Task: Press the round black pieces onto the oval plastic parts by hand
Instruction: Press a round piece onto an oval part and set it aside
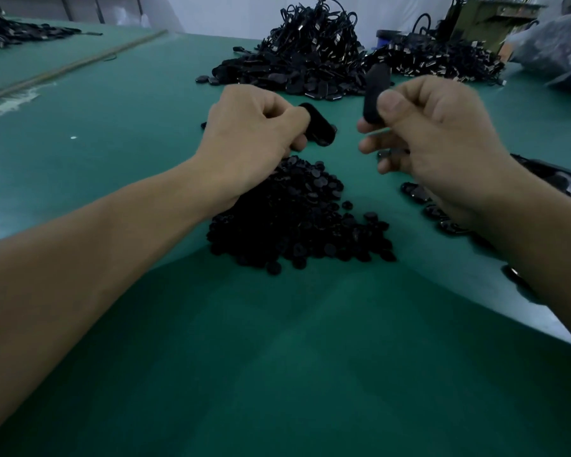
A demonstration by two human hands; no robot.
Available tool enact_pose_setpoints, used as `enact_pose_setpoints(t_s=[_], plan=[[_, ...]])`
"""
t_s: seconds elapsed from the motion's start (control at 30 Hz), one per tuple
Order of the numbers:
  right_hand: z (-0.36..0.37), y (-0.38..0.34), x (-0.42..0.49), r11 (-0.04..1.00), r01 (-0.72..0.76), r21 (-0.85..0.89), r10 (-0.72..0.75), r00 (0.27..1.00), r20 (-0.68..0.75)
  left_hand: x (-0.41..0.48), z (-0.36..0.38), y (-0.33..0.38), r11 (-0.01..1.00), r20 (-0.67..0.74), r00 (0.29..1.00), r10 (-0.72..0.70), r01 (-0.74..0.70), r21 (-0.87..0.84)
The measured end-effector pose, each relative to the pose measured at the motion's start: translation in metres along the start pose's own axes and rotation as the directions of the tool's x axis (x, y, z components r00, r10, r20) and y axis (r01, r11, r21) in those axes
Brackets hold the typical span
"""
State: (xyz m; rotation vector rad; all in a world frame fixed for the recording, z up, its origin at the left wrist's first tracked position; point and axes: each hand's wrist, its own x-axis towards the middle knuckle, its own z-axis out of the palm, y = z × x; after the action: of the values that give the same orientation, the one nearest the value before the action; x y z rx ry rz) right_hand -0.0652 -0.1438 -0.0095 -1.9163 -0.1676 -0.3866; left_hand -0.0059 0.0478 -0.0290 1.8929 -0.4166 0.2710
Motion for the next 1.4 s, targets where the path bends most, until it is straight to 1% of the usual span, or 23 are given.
enact_pose_setpoints(t_s=[0.03, 0.1, 0.17, 0.27, 0.33, 0.4, 0.47, 0.5, 0.53, 0.57, 0.6, 0.67, 0.73, 0.8, 0.87, 0.97, 1.07, 1.13, 1.2, 1.3, 1.4], plan=[[-0.003, 0.002, 0.001, 0.999, -0.043, -0.008, 0.043, 0.999, -0.011, 0.0, -0.001, 0.0, 1.0, 0.003, 1.0, -0.007, 0.007, -0.007], [-0.007, 0.009, 0.001, 0.985, -0.09, -0.146, 0.087, 0.996, -0.027, 0.0, -0.001, -0.001, 0.999, 0.004, 1.0, -0.029, 0.029, -0.02], [-0.009, 0.013, 0.001, 0.95, -0.107, -0.294, 0.099, 0.994, -0.04, 0.0, -0.001, -0.001, 0.998, -0.004, 0.999, -0.042, 0.042, -0.038], [-0.009, 0.013, 0.002, 0.898, -0.094, -0.429, 0.084, 0.996, -0.043, 0.0, -0.002, -0.001, 0.997, -0.021, 0.999, -0.044, 0.042, -0.06], [-0.009, 0.015, 0.002, 0.892, -0.107, -0.439, 0.1, 0.994, -0.04, -0.001, -0.003, -0.001, 0.996, -0.026, 0.999, -0.044, 0.042, -0.073], [-0.006, 0.017, 0.001, 0.909, -0.144, -0.39, 0.128, 0.989, -0.068, 0.0, -0.003, -0.002, 0.998, -0.046, 0.998, -0.034, 0.031, -0.063], [-0.002, 0.018, 0.003, 0.949, -0.208, -0.238, 0.204, 0.978, -0.038, 0.004, -0.006, -0.007, 0.999, -0.119, 0.992, -0.028, 0.023, -0.044], [0.0, 0.019, 0.004, 0.958, -0.239, -0.157, 0.244, 0.97, 0.011, 0.007, -0.01, -0.011, 0.999, -0.173, 0.984, -0.03, 0.026, -0.022], [0.0, 0.019, 0.005, 0.961, -0.252, -0.118, 0.26, 0.964, 0.06, 0.01, -0.014, -0.016, 0.999, -0.228, 0.973, -0.03, 0.035, 0.018], [-0.002, 0.02, 0.007, 0.962, -0.241, -0.129, 0.253, 0.964, 0.087, 0.013, -0.019, -0.021, 0.996, -0.276, 0.961, -0.027, 0.049, 0.073], [-0.005, 0.02, 0.008, 0.961, -0.214, -0.176, 0.231, 0.969, 0.084, 0.015, -0.025, -0.025, 0.99, -0.31, 0.951, -0.022, 0.063, 0.125], [-0.016, 0.018, 0.011, 0.945, -0.158, -0.286, 0.165, 0.986, 0.0, 0.018, -0.034, -0.032, 0.977, -0.346, 0.938, -0.012, 0.084, 0.195], [-0.029, 0.016, 0.011, 0.908, -0.139, -0.395, 0.103, 0.988, -0.11, 0.021, -0.038, -0.036, 0.957, -0.355, 0.935, 0.003, 0.1, 0.271], [-0.042, 0.012, 0.01, 0.841, -0.139, -0.523, 0.058, 0.984, -0.17, 0.023, -0.04, -0.038, 0.918, -0.327, 0.945, 0.008, 0.122, 0.377], [-0.052, 0.01, 0.011, 0.762, -0.147, -0.63, 0.062, 0.986, -0.155, 0.021, -0.039, -0.038, 0.857, -0.269, 0.963, -0.002, 0.14, 0.497], [-0.058, 0.008, 0.01, 0.61, -0.116, -0.784, 0.152, 0.988, -0.027, 0.018, -0.035, -0.035, 0.769, -0.206, 0.979, -0.012, 0.141, 0.623], [-0.057, 0.004, 0.008, 0.528, -0.12, -0.841, 0.306, 0.95, 0.056, 0.015, -0.03, -0.03, 0.73, -0.14, 0.989, -0.041, 0.125, 0.672], [-0.058, 0.005, 0.009, 0.527, -0.123, -0.841, 0.342, 0.937, 0.077, 0.014, -0.031, -0.029, 0.743, -0.117, 0.992, -0.05, 0.115, 0.659], [-0.057, 0.005, 0.009, 0.552, -0.116, -0.826, 0.332, 0.939, 0.089, 0.011, -0.032, -0.027, 0.792, -0.111, 0.993, -0.029, 0.09, 0.604], [-0.055, 0.006, 0.008, 0.605, -0.105, -0.789, 0.284, 0.955, 0.091, 0.009, -0.031, -0.024, 0.855, -0.058, 0.998, 0.021, 0.012, 0.518], [-0.055, 0.007, 0.007, 0.704, -0.077, -0.706, 0.181, 0.981, 0.073, 0.006, -0.028, -0.019, 0.862, 0.059, 0.998, 0.002, -0.032, 0.506]])
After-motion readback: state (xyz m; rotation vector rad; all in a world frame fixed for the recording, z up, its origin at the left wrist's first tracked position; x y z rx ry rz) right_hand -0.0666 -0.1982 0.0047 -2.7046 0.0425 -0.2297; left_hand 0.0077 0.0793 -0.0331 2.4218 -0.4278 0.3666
